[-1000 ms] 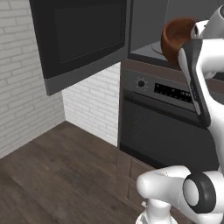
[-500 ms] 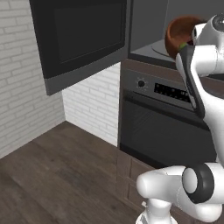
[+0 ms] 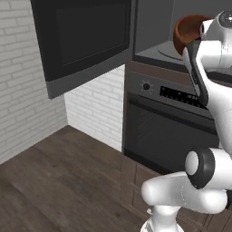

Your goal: Pick the eggplant from the sink and place it in the bowl. Then pick the bowl and place it in the microwave. Then close the microwave door and press the start button.

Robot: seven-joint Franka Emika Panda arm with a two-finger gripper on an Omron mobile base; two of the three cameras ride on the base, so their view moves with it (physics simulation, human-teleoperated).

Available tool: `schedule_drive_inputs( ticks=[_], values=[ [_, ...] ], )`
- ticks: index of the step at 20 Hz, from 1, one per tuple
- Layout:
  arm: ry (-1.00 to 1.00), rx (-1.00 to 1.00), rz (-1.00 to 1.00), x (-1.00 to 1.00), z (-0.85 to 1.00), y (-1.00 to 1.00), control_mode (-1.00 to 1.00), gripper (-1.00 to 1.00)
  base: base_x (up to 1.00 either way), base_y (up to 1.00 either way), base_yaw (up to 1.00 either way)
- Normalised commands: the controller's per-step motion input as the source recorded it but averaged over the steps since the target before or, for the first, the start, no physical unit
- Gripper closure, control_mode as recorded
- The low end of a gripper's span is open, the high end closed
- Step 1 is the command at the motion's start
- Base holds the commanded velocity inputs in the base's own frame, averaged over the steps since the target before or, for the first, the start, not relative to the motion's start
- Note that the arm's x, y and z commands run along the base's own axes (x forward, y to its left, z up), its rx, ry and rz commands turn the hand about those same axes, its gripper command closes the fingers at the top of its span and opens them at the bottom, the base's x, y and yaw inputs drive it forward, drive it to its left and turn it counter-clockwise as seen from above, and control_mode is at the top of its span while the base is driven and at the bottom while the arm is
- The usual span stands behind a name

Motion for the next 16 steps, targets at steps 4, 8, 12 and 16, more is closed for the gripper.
schedule_drive_inputs(
  ticks=[4,8,12,16],
  values=[
    [0.0,0.0,-0.01,0.45,0.0,-0.39,-1.0,1.0,0.0,0.0,0.0],
    [0.0,0.0,-0.03,0.42,0.0,-0.25,-1.0,1.0,0.0,0.0,0.0],
    [0.0,0.0,-0.01,0.22,-0.17,-0.08,-1.0,1.0,0.0,0.0,0.0],
    [0.0,0.0,0.0,0.08,-0.39,0.0,-1.0,1.0,0.0,0.0,0.0]
  ],
)
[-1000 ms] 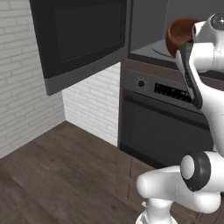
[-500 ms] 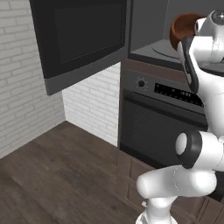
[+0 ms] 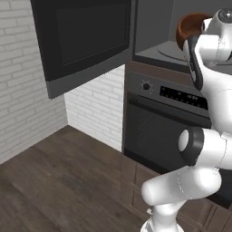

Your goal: Pick the eggplant from the sink and place it in the bowl. Then pick the bowl and place it in the microwave. Then close the microwave door and press the start button.

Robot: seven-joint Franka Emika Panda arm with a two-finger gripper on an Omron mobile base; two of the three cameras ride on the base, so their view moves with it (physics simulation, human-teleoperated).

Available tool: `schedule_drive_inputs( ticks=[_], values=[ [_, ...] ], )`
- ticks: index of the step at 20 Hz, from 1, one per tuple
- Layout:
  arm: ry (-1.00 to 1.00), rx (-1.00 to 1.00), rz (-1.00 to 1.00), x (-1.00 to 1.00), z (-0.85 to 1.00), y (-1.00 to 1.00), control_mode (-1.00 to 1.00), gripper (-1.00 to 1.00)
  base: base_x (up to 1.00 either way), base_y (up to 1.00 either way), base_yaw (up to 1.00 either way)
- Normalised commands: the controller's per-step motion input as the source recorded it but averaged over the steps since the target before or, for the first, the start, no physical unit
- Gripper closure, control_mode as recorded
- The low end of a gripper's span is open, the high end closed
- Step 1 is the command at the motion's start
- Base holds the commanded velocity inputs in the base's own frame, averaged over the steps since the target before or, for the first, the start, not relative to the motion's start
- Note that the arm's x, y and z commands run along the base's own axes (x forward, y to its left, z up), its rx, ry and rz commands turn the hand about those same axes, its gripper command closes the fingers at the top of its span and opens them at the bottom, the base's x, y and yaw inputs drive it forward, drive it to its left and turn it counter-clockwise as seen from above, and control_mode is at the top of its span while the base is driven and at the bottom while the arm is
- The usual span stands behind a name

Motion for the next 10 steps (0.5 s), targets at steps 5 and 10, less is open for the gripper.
schedule_drive_inputs(
  ticks=[5,10],
  values=[
    [-0.01,0.0,0.0,0.07,-0.37,0.0,-1.0,-1.0,0.0,0.0,0.0],
    [-0.27,-0.01,0.0,0.11,-0.04,0.0,-1.0,-1.0,0.0,0.0,0.0]
  ],
)
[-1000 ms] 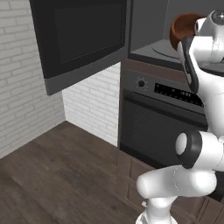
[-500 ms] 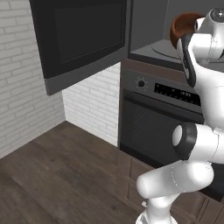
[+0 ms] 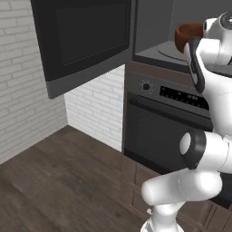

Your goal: Pick the eggplant from the sink and place it in the bowl. Then pick the bowl and place it in the microwave. Then close the microwave door and press the start button.

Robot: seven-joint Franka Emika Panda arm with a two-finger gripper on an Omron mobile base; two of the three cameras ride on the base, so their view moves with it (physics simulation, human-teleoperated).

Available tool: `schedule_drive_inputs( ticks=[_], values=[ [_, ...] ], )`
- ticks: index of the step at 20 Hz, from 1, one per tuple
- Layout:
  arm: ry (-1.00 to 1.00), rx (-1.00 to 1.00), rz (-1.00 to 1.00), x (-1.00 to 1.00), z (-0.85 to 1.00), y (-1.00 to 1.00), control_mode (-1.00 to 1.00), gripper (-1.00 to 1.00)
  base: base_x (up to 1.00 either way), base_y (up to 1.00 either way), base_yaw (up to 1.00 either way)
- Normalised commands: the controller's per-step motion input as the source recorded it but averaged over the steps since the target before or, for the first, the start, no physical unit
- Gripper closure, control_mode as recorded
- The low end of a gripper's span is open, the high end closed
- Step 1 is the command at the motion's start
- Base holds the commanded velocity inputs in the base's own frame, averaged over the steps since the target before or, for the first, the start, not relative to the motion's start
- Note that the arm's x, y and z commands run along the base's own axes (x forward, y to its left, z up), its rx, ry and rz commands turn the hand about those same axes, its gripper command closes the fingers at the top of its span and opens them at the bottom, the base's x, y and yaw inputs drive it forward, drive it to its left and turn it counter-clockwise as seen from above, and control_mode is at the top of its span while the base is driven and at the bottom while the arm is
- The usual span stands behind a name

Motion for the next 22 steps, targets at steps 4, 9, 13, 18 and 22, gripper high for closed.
schedule_drive_inputs(
  ticks=[4,9,13,18,22],
  values=[
    [-0.57,-0.02,0.0,-0.01,0.0,0.03,-1.0,-1.0,0.0,0.0,0.0],
    [-0.48,0.03,-0.01,-0.37,0.13,0.09,-1.0,-1.0,0.0,0.0,0.0],
    [-0.18,0.08,-0.01,-0.78,0.31,0.27,-1.0,-1.0,0.0,0.0,0.0],
    [-0.13,0.09,0.0,-1.0,0.58,0.41,-1.0,-1.0,0.0,0.0,0.0],
    [-0.04,0.13,-0.01,-0.98,0.38,0.61,-1.0,-1.0,0.0,0.0,0.0]
  ],
)
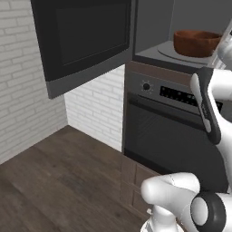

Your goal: Pick the eggplant from the sink and place it in the bowl. Then pick the bowl and place it in the microwave. Then close the microwave door and press the start button.

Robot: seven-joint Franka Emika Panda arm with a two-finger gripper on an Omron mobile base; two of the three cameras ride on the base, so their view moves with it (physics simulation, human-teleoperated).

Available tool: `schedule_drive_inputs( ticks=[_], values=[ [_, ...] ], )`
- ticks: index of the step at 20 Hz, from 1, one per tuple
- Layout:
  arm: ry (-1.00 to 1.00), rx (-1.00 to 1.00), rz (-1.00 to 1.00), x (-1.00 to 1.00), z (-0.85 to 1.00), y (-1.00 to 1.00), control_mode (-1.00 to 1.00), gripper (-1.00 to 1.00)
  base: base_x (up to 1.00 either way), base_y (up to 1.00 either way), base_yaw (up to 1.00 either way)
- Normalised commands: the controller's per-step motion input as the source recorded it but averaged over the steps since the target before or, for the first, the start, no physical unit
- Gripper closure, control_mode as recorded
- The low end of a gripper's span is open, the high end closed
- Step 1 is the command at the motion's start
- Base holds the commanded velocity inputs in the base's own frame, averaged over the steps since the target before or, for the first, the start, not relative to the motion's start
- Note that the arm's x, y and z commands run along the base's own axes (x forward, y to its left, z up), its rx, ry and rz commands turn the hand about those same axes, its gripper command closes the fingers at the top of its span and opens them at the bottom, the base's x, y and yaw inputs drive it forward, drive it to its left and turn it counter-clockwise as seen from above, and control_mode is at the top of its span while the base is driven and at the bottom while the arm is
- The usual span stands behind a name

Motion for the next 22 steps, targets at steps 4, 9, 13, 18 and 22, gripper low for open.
schedule_drive_inputs(
  ticks=[4,9,13,18,22],
  values=[
    [0.0,0.15,-0.01,-1.0,0.5,0.42,-1.0,-1.0,0.0,0.0,0.0],
    [0.12,0.12,0.0,-1.0,0.37,0.47,-1.0,-1.0,0.0,0.0,0.0],
    [0.29,0.04,0.0,-1.0,0.02,0.72,-1.0,-1.0,0.0,0.0,0.0],
    [0.17,0.0,0.0,-1.0,-0.18,0.55,-1.0,-1.0,0.0,0.0,0.0],
    [0.01,0.0,0.0,-1.0,-0.36,0.46,-1.0,-1.0,0.0,0.0,0.0]
  ],
)
